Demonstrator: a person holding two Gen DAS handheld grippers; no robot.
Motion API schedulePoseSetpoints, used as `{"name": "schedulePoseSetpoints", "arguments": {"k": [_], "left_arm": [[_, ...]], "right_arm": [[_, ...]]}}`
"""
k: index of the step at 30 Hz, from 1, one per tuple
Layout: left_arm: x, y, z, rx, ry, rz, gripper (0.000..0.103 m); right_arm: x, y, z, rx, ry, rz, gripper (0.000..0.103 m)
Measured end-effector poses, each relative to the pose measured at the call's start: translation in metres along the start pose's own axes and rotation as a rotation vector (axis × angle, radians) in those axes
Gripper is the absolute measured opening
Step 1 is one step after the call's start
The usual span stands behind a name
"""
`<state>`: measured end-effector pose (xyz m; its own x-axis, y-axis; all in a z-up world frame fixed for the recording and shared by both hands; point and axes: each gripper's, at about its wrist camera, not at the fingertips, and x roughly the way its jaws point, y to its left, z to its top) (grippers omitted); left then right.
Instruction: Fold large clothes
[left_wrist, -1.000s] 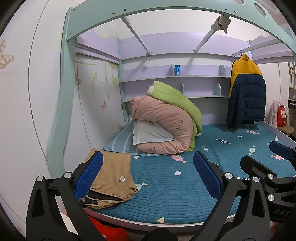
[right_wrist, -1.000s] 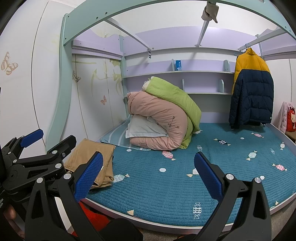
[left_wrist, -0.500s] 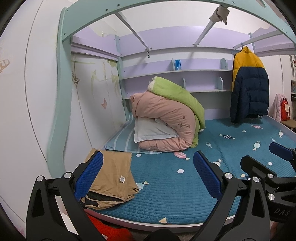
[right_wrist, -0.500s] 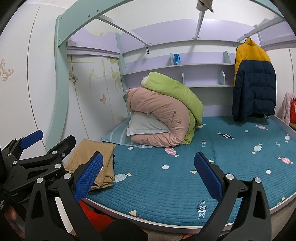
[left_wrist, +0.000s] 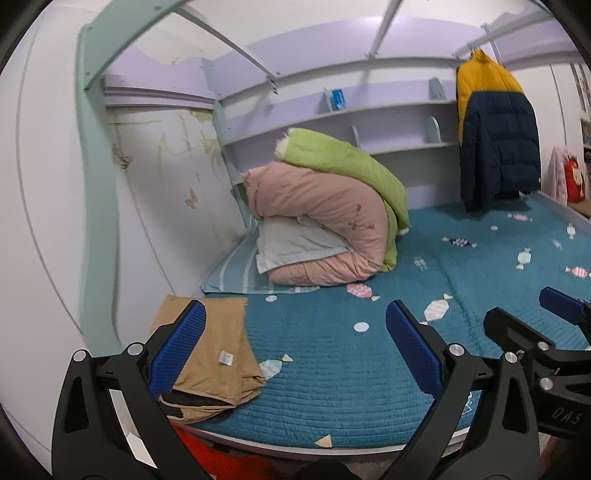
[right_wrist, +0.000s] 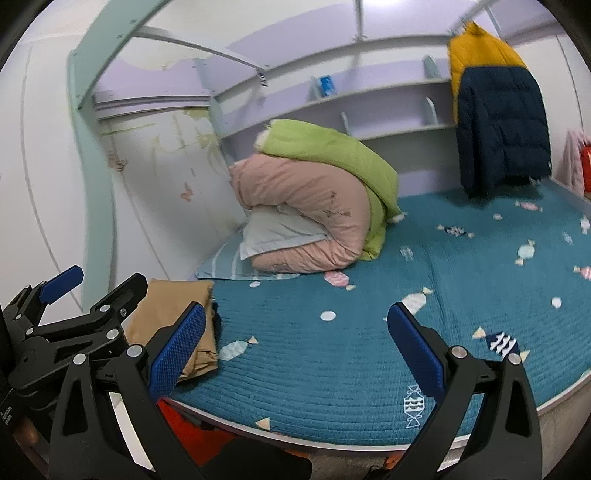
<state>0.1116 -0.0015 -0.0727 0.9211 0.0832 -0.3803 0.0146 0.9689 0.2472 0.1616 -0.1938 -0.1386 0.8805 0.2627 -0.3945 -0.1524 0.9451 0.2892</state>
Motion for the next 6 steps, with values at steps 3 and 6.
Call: {"name": "schedulePoseSetpoints", "arguments": {"k": [3,6], "left_arm": [[0.025,-0.023,-0.001,0.034,0.035,-0.013,0.098],[0.062,-0.058,-0.003,0.085,0.085,-0.046,0.098]], "right_arm": [[0.011,-0.033,-0.005,0.062,0.019,-0.049,0.095],[0.02,-0.072,-0.012,0.147,0.035,-0.115,0.095]]}}
